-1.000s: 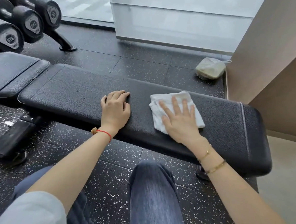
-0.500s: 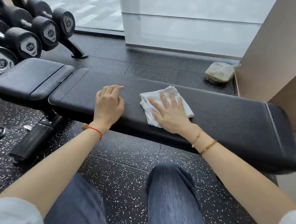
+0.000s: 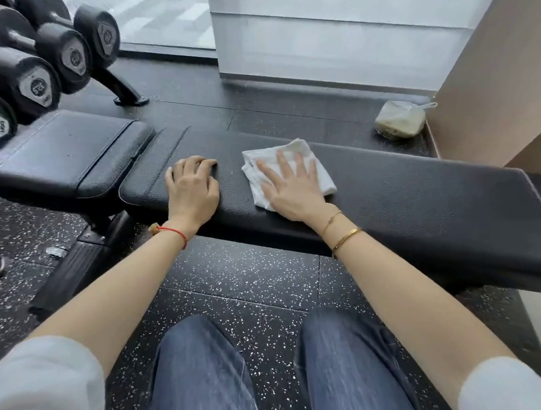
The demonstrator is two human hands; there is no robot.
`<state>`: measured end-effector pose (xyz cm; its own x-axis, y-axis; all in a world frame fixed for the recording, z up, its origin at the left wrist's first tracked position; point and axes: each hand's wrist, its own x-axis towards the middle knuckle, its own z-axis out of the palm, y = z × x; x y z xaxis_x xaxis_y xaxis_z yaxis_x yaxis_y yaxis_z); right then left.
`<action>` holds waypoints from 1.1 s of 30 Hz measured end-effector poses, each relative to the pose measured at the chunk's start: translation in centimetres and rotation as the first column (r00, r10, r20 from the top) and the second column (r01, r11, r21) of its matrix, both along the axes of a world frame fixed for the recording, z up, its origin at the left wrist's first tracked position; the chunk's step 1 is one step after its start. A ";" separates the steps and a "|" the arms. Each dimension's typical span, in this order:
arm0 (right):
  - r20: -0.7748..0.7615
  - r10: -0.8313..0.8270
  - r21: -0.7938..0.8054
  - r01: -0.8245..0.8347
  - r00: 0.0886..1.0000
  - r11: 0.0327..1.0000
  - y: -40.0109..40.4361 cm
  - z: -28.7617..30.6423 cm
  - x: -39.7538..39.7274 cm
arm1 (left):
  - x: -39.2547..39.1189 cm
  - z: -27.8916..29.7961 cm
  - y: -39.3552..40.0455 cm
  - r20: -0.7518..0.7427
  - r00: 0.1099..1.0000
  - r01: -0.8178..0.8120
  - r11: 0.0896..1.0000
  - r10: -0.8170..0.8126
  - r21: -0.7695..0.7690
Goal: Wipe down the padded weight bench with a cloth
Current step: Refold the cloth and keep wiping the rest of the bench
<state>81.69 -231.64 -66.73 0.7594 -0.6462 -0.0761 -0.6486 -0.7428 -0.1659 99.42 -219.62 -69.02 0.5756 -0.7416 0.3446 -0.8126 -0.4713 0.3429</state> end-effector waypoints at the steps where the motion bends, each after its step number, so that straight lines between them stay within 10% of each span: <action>1: 0.008 0.020 -0.005 -0.020 1.000 1.000 0.4 -0.1 -0.5 | -0.1 0.0 0.0 0.005 1.000 -0.001 1.000 0.001 -0.004; 11: -0.038 -0.184 0.041 0.185 0.982 0.982 -1.5 0.7 1.3 | 0.1 -0.5 -0.1 0.021 1.000 -0.008 0.999 0.009 -0.042; 33: -0.034 -0.009 -0.010 0.009 0.999 1.000 -2.3 0.6 8.2 | 0.1 -0.2 -0.1 0.023 0.999 -0.028 0.998 0.029 -0.060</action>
